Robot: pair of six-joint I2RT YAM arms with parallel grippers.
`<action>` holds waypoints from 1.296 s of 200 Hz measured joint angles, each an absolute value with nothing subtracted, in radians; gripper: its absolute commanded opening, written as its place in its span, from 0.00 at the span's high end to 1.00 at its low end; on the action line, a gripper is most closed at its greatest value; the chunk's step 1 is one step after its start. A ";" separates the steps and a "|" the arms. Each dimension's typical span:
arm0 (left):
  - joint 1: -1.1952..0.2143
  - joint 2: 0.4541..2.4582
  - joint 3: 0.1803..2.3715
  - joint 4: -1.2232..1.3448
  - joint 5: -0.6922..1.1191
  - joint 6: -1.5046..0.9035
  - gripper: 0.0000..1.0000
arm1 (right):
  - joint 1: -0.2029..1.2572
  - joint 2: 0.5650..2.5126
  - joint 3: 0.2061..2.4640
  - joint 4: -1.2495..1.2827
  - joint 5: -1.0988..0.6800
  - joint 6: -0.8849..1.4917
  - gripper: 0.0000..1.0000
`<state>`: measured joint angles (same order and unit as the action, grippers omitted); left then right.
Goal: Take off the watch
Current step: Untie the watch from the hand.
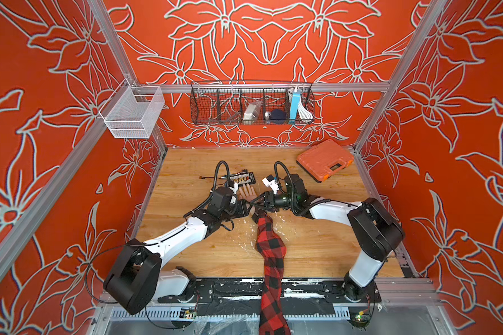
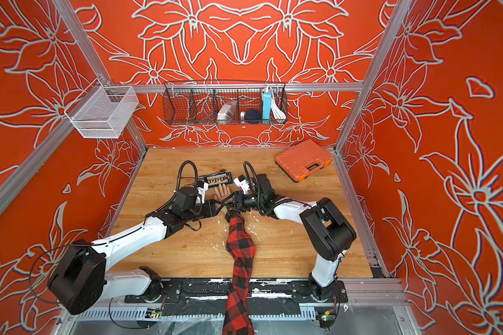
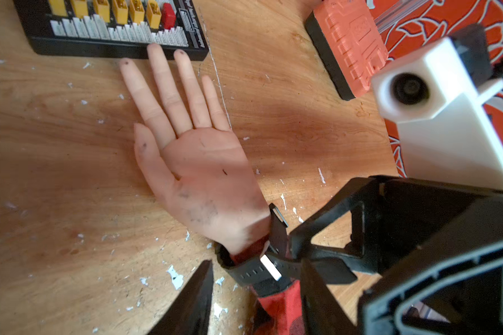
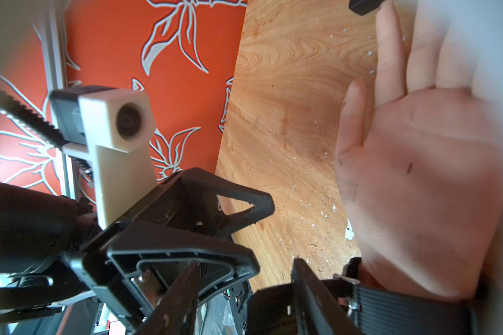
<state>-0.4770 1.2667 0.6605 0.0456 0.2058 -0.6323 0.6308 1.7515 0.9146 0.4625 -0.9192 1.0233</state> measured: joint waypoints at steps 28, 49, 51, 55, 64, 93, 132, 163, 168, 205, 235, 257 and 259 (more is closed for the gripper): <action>-0.477 1.209 0.660 0.010 0.189 -0.678 0.48 | 0.631 1.761 0.893 0.539 -0.923 1.092 0.41; -0.474 1.176 0.660 -0.005 0.185 -0.719 0.45 | 0.631 1.774 0.873 0.604 -0.924 1.151 0.41; -0.474 1.174 0.660 -0.006 0.186 -0.725 0.45 | 0.631 1.774 0.872 0.608 -0.923 1.155 0.41; -0.473 1.172 0.660 -0.007 0.188 -0.736 0.45 | 0.631 1.778 0.869 0.619 -0.924 1.166 0.41; -0.471 1.172 0.658 -0.007 0.197 -0.761 0.44 | 0.631 1.786 0.863 0.644 -0.924 1.190 0.41; -0.470 1.178 0.641 -0.002 0.239 -0.853 0.42 | 0.631 1.803 0.839 0.712 -0.923 1.252 0.41; -0.470 1.183 0.625 0.005 0.287 -0.945 0.42 | 0.631 1.817 0.831 0.796 -0.922 1.335 0.40; -0.470 1.174 0.625 -0.003 0.295 -0.980 0.42 | 0.631 1.838 0.824 0.877 -0.921 1.408 0.40; -0.470 1.168 0.625 -0.007 0.295 -0.986 0.42 | 0.631 1.840 0.822 0.884 -0.920 1.417 0.39; -0.470 1.145 0.626 -0.008 0.313 -1.015 0.42 | 0.631 1.842 0.816 0.903 -0.913 1.465 0.39; -0.470 1.149 0.626 -0.004 0.339 -1.046 0.44 | 0.634 1.841 0.815 0.909 -0.897 1.494 0.39; -0.470 1.152 0.625 0.008 0.355 -1.069 0.44 | 0.636 1.841 0.808 0.921 -0.886 1.515 0.39; -0.470 1.152 0.625 0.009 0.355 -1.071 0.44 | 0.636 1.841 0.808 0.923 -0.886 1.517 0.39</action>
